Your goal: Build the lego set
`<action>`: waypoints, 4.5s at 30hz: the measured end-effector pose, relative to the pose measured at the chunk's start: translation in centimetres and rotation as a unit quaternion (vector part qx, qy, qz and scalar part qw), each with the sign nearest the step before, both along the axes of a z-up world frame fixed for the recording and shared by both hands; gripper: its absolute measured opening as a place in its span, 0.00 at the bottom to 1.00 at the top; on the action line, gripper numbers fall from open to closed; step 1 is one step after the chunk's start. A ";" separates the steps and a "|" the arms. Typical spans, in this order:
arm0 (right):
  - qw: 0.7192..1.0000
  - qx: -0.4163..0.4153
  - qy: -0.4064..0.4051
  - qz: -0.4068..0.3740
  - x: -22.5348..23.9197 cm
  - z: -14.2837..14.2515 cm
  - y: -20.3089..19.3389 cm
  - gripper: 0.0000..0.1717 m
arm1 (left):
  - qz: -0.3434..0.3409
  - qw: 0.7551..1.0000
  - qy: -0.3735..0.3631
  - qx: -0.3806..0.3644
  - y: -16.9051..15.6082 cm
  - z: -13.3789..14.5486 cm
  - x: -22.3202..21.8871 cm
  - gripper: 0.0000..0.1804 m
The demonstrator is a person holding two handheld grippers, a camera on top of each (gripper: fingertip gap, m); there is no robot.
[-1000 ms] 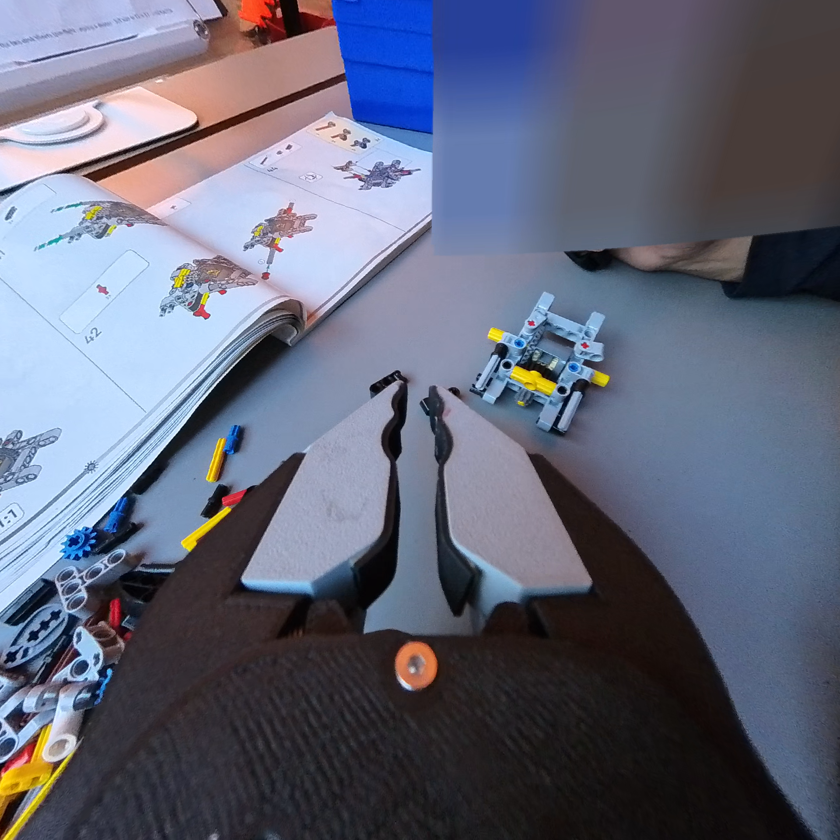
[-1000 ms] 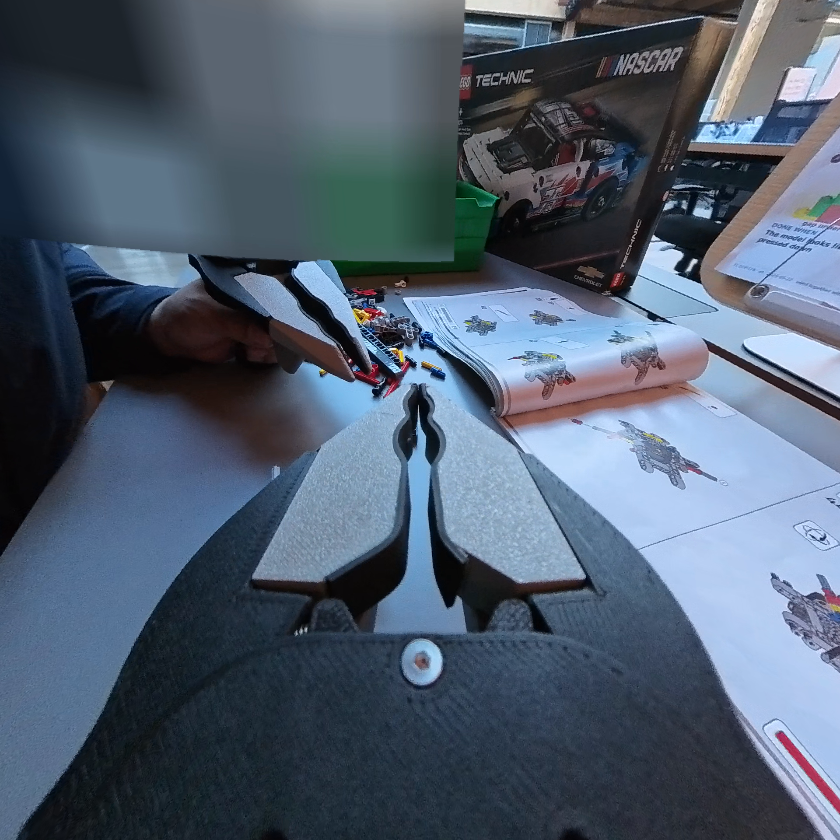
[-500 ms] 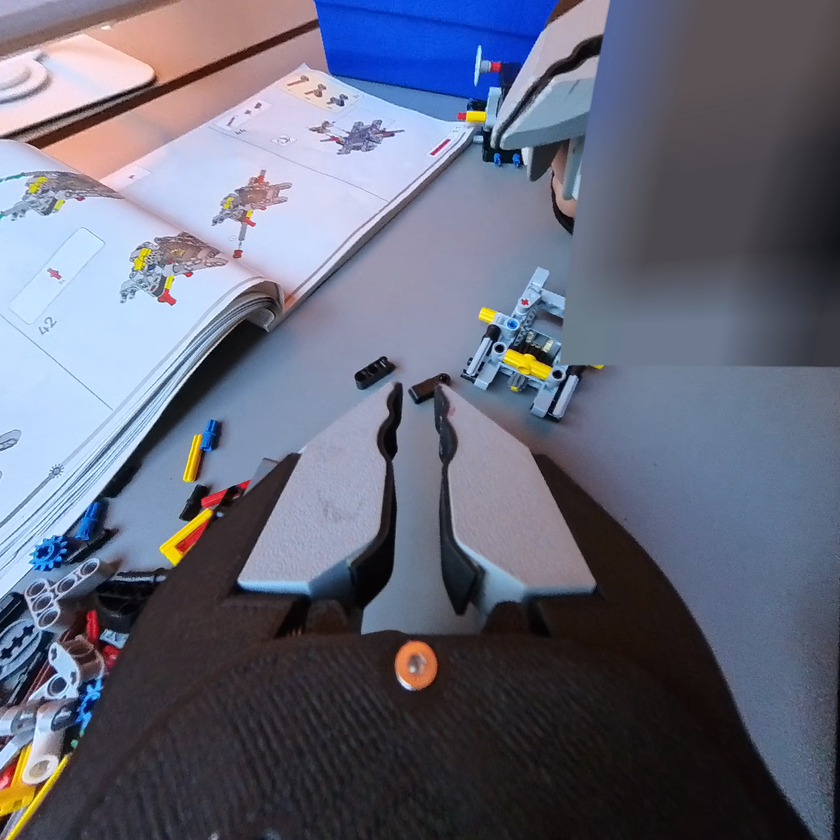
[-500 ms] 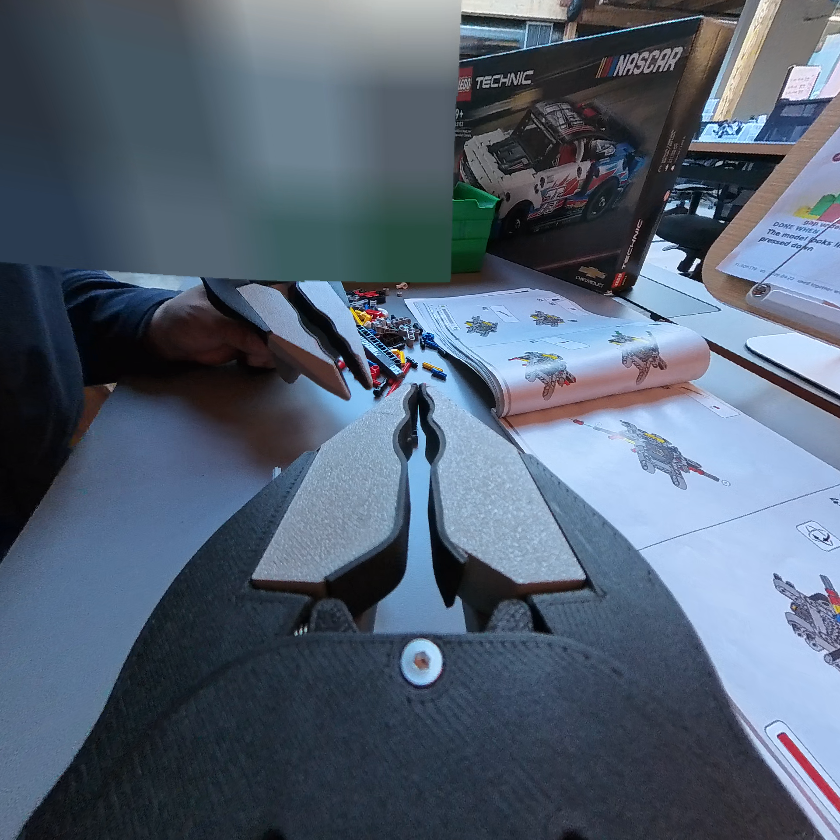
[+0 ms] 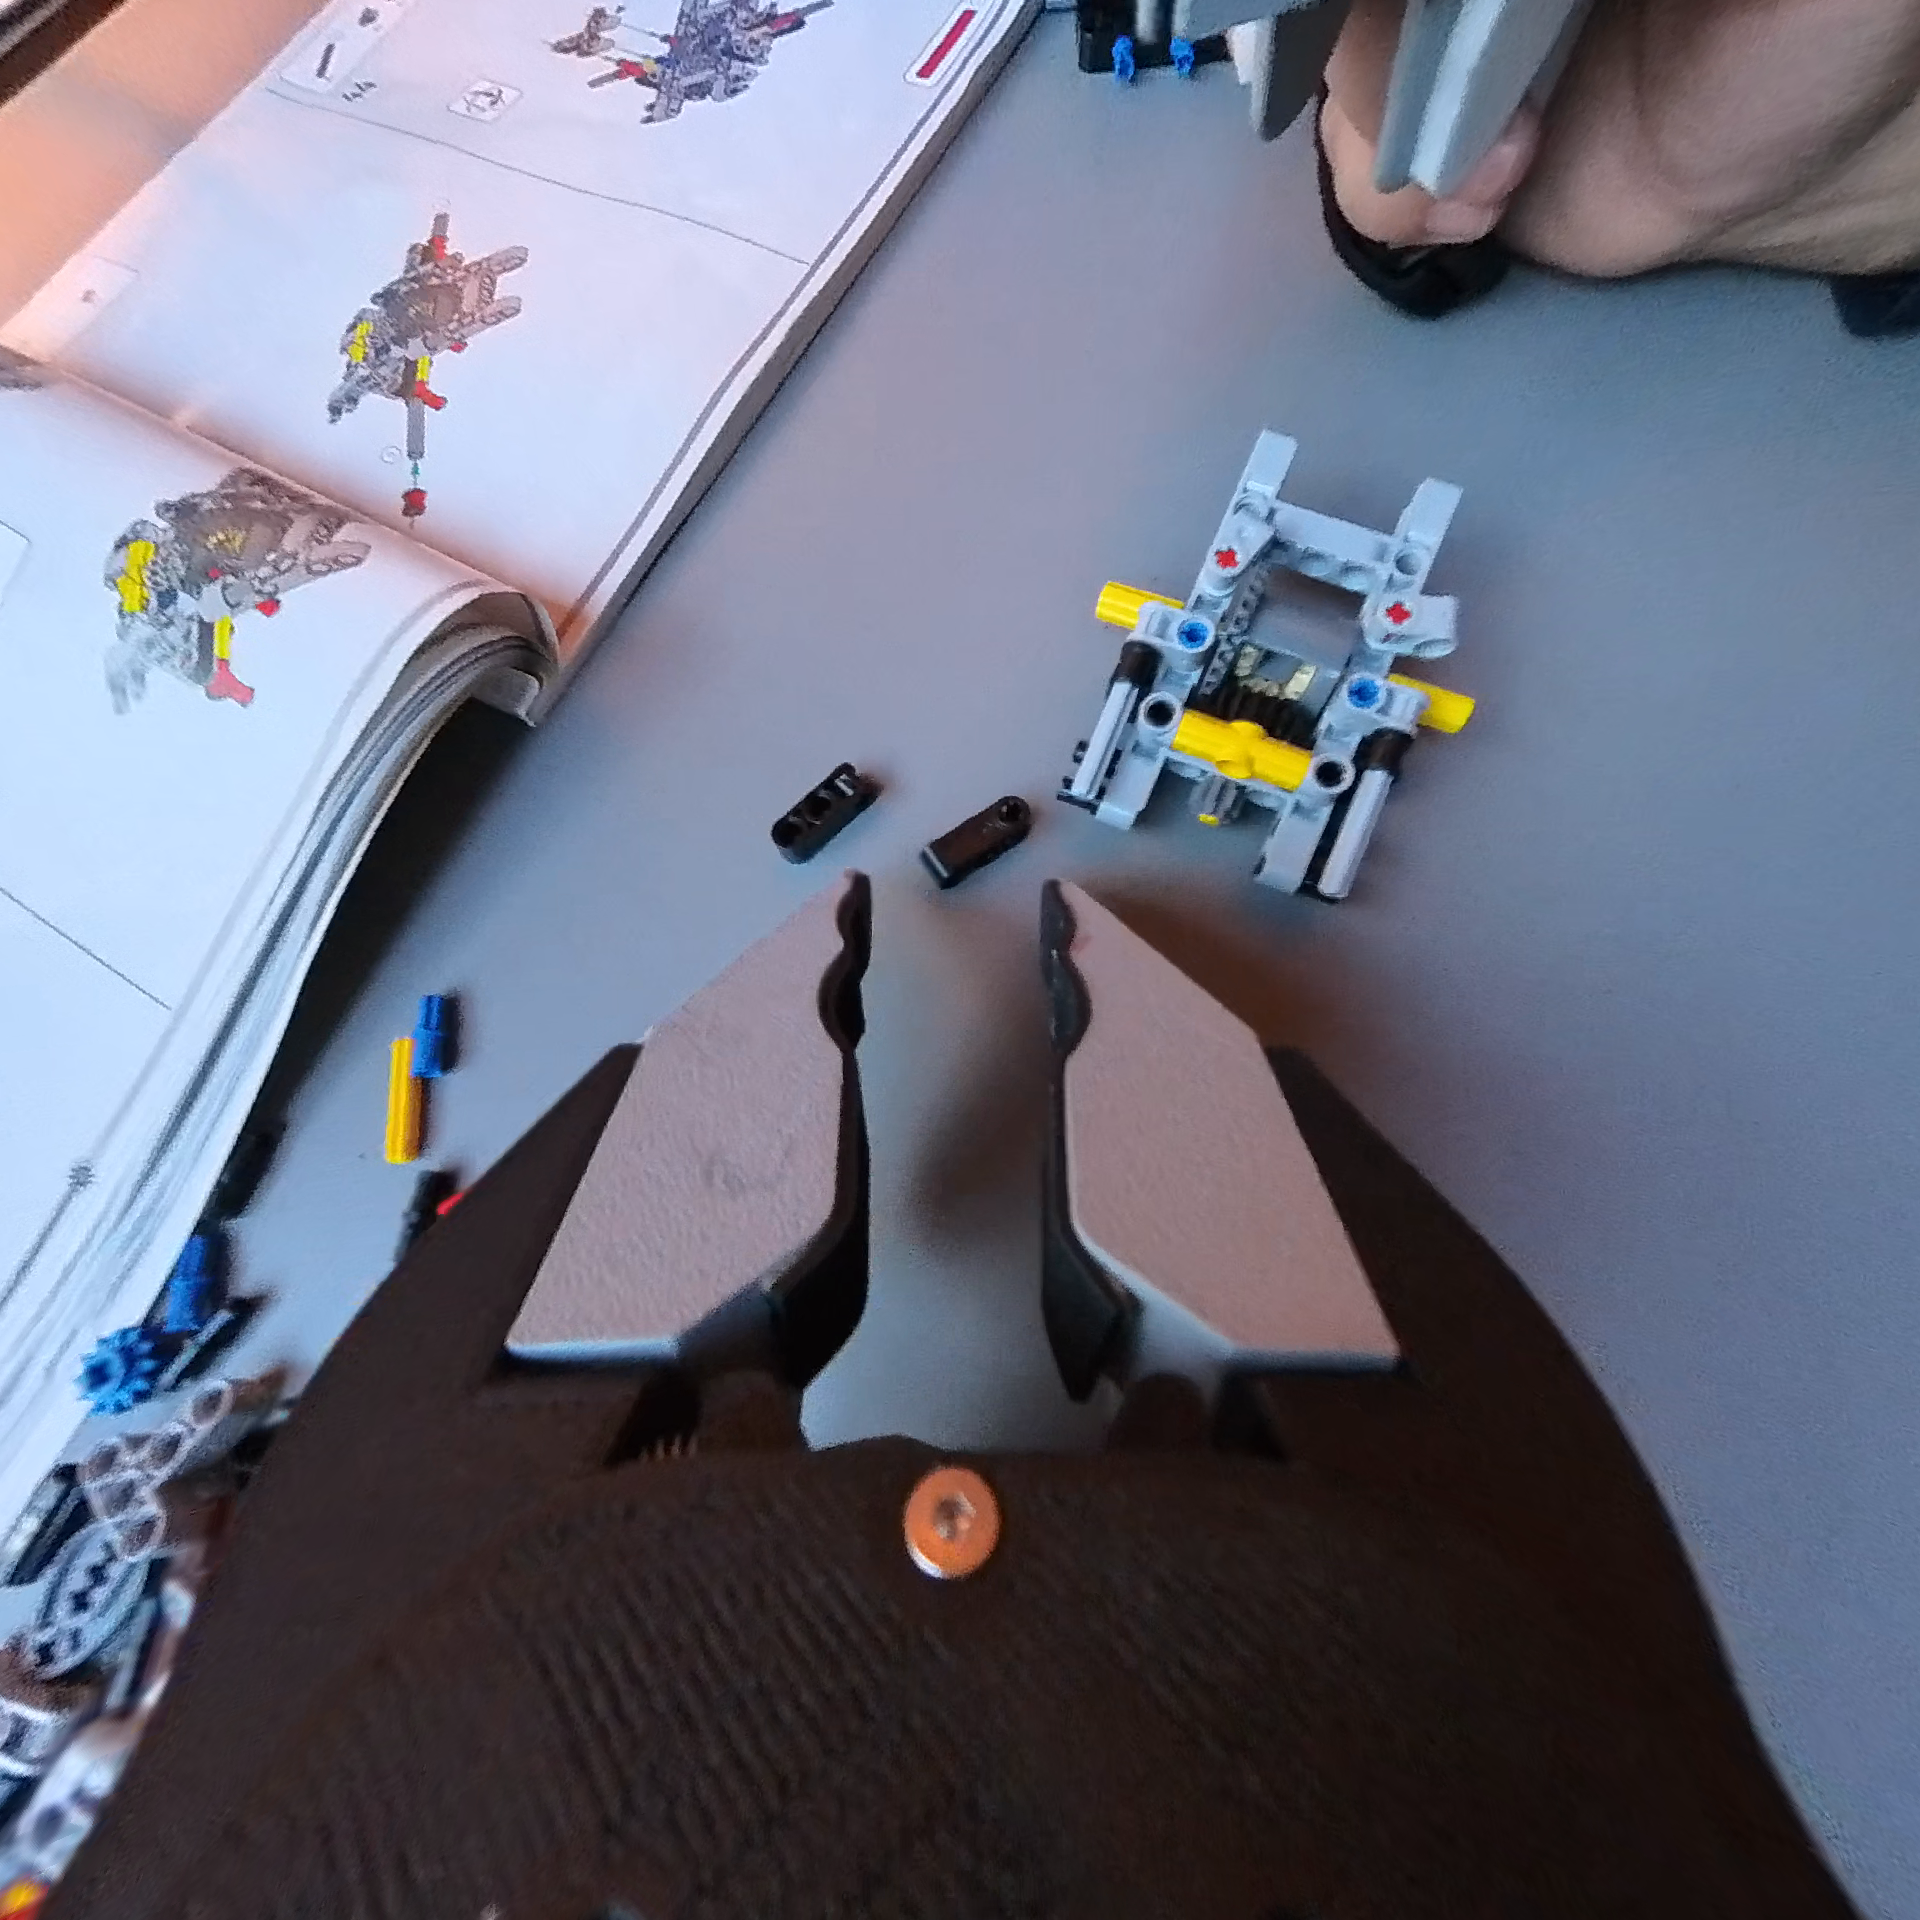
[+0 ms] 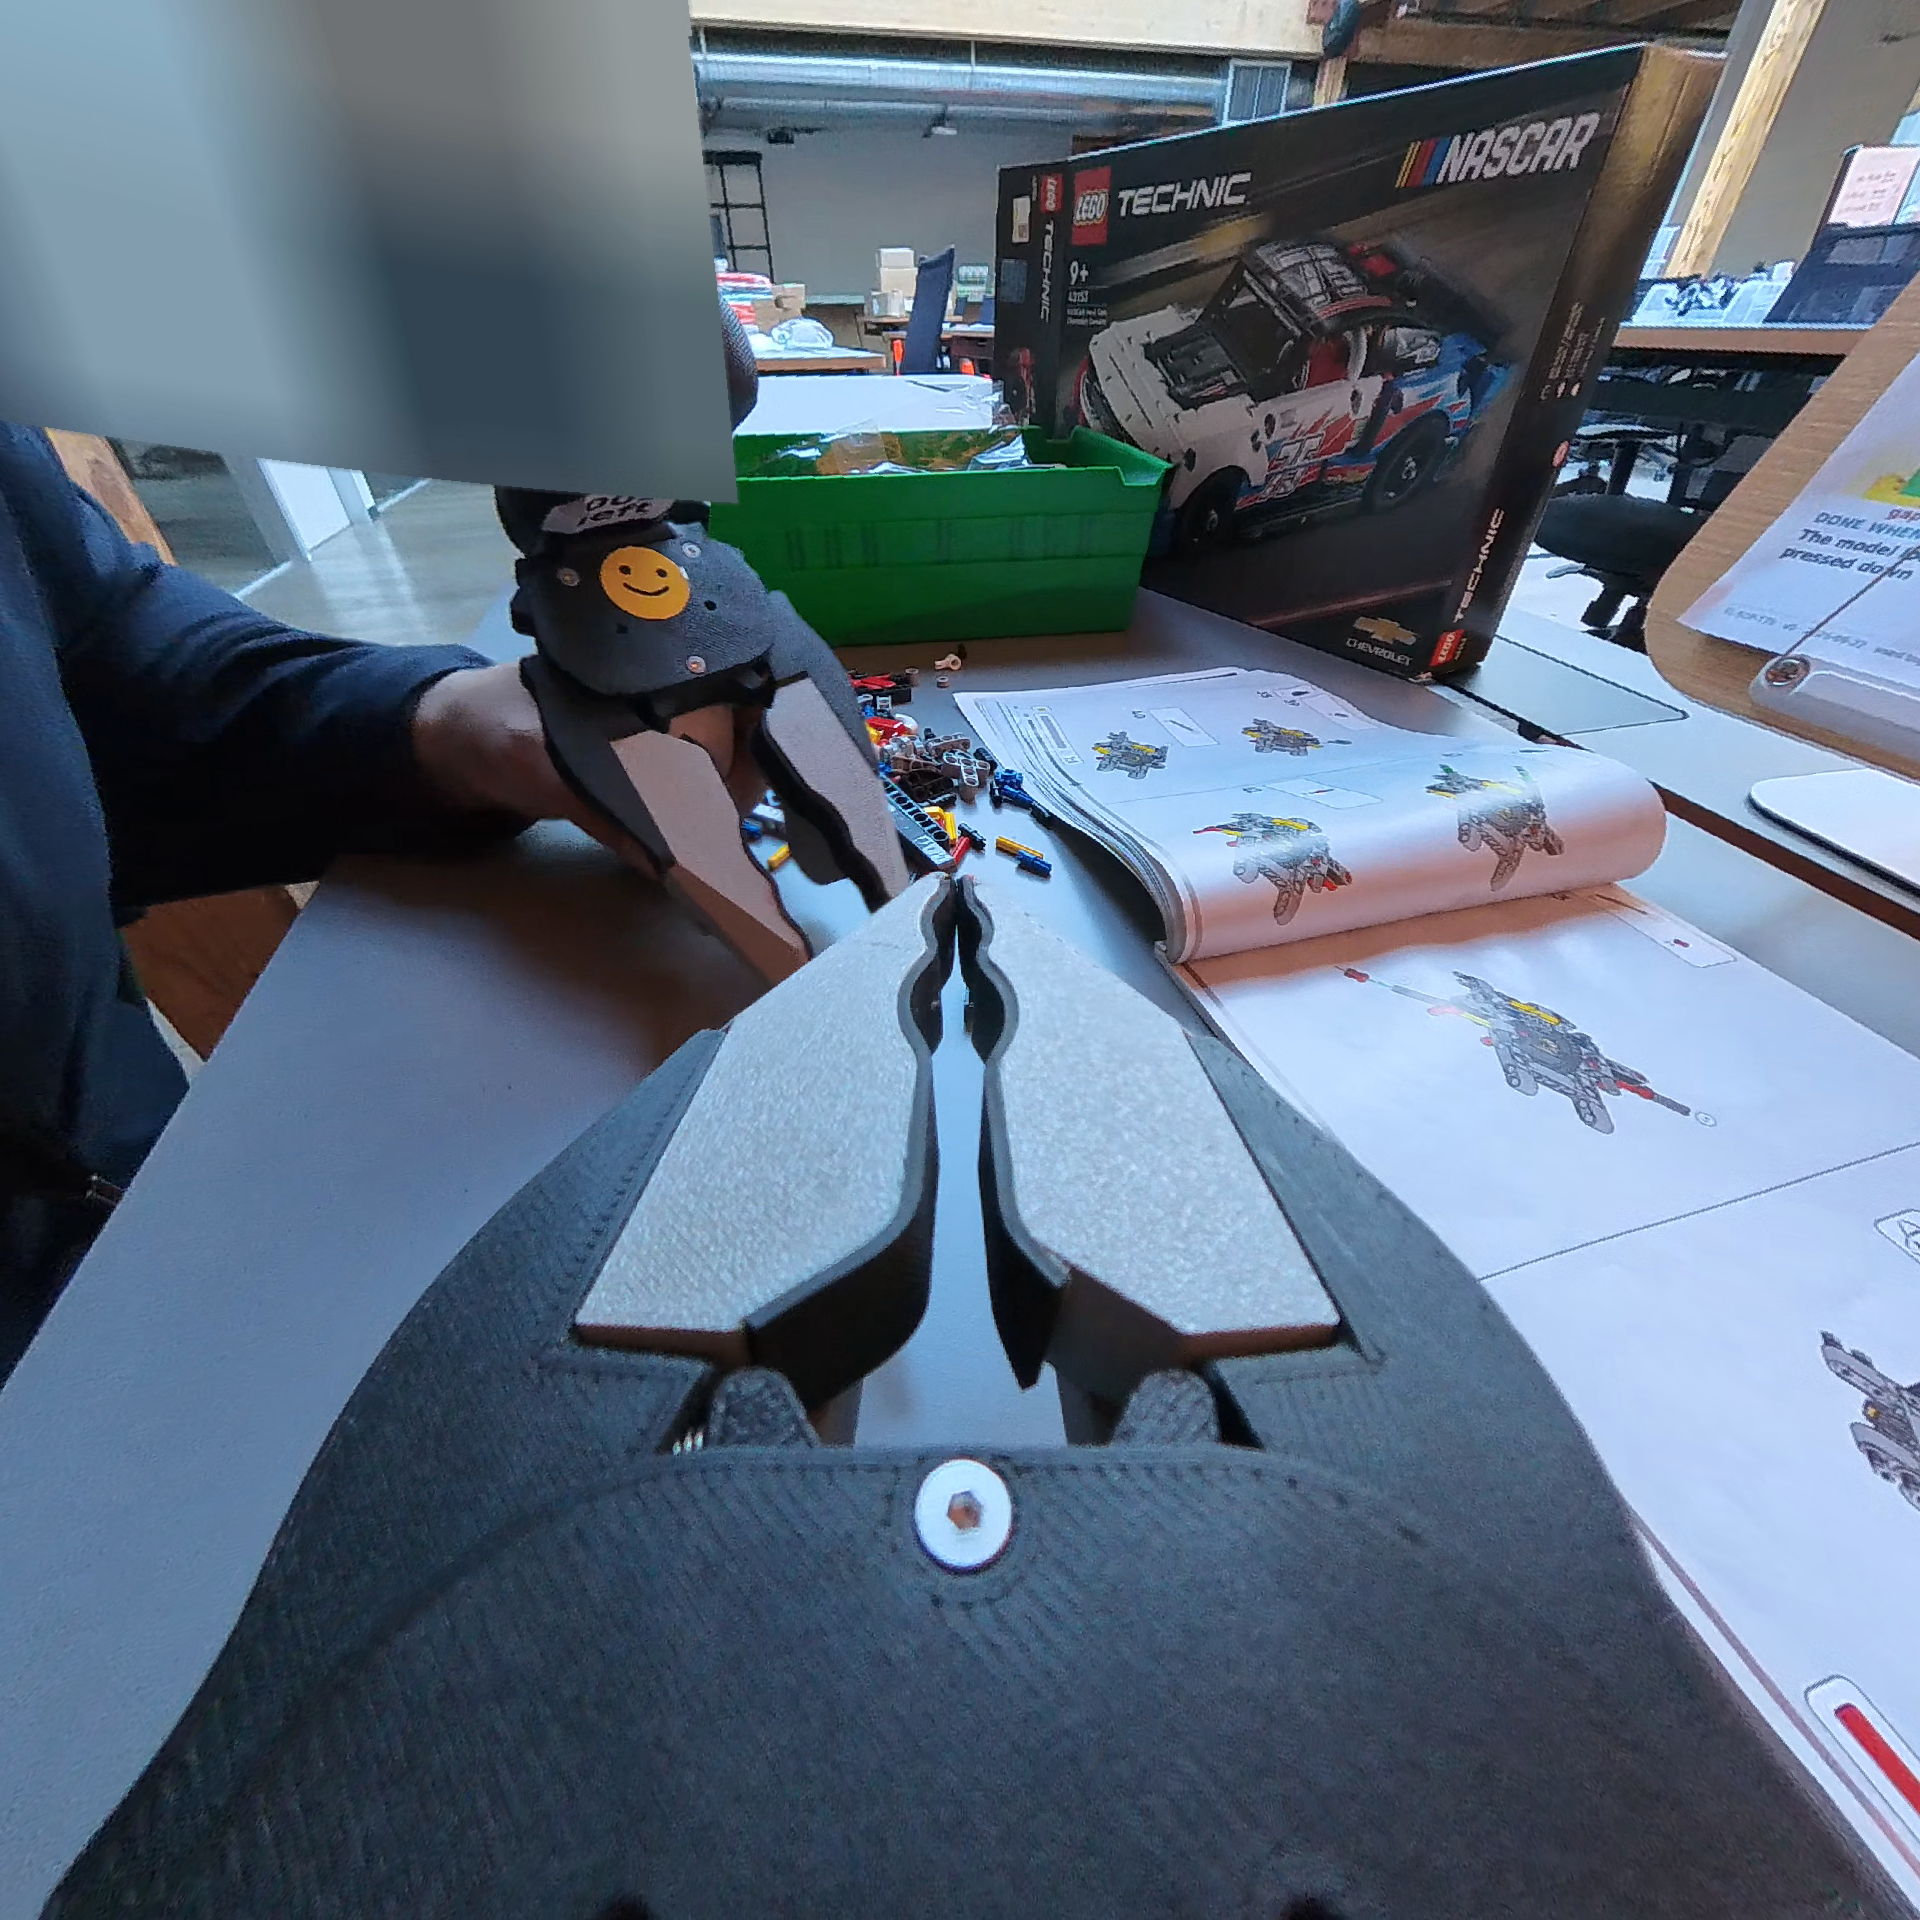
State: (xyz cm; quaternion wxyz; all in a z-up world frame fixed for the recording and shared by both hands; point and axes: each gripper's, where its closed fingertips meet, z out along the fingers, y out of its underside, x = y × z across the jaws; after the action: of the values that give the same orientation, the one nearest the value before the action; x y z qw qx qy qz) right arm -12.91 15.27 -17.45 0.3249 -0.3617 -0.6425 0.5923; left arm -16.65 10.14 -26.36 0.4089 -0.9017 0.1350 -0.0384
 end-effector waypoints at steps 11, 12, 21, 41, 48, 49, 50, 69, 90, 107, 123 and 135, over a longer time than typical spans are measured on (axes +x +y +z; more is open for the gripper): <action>1.000 -0.005 -0.004 0.005 0.1 -0.1 0.2 0.00 | -0.062 0.997 -0.005 -0.046 0.1 -0.3 -0.2 0.18; 1.000 -0.006 -0.004 0.004 0.1 -0.1 0.2 0.00 | -0.061 0.997 -0.007 -0.048 0.1 -0.4 -0.3 0.18; 1.000 0.000 -0.003 0.010 0.3 -0.1 -0.1 0.00 | -0.078 0.995 0.001 -0.069 -0.1 -0.6 0.1 0.16; 0.997 0.074 -0.038 -0.007 -0.5 -2.0 -1.6 0.08 | 0.074 0.941 -0.322 0.074 3.2 5.1 -0.5 0.04; 0.963 0.239 0.015 -0.124 -2.1 -1.3 -1.4 0.18 | 0.082 0.831 -0.544 0.076 3.6 6.8 1.3 0.04; 0.956 0.262 0.022 -0.128 -2.1 -1.3 -1.6 0.18 | 0.076 0.820 -0.563 0.069 3.6 7.0 1.9 0.04; 0.951 0.280 0.024 -0.126 -2.1 -1.5 -1.9 0.18 | 0.071 0.810 -0.579 0.064 3.6 7.1 2.4 0.04; 0.913 0.382 0.053 -0.135 -1.6 -2.0 -2.4 0.11 | 0.089 0.768 -0.633 0.044 3.4 6.3 3.7 0.03; 0.943 0.318 0.043 -0.085 -0.8 -2.1 -2.5 0.11 | 0.061 0.788 -0.610 0.047 3.0 6.4 4.4 0.03; 0.974 0.209 0.013 -0.081 -0.8 -1.6 -1.1 0.02 | 0.048 0.800 -0.591 0.091 3.1 7.9 2.9 0.00; 0.993 0.111 0.026 -0.004 1.0 0.3 -2.0 0.02 | -0.021 0.909 -0.411 0.062 2.6 7.7 4.6 0.13; 0.979 0.132 0.120 0.103 4.1 2.6 -6.3 0.03 | -0.165 0.783 -0.599 0.018 0.1 10.8 7.3 0.08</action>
State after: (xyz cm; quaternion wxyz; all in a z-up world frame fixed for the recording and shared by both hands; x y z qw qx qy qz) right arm -8.77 8.97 -14.83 0.3817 -0.1737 -0.7049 0.5721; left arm -9.33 10.19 -15.54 0.4113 -0.6535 0.0106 -0.6354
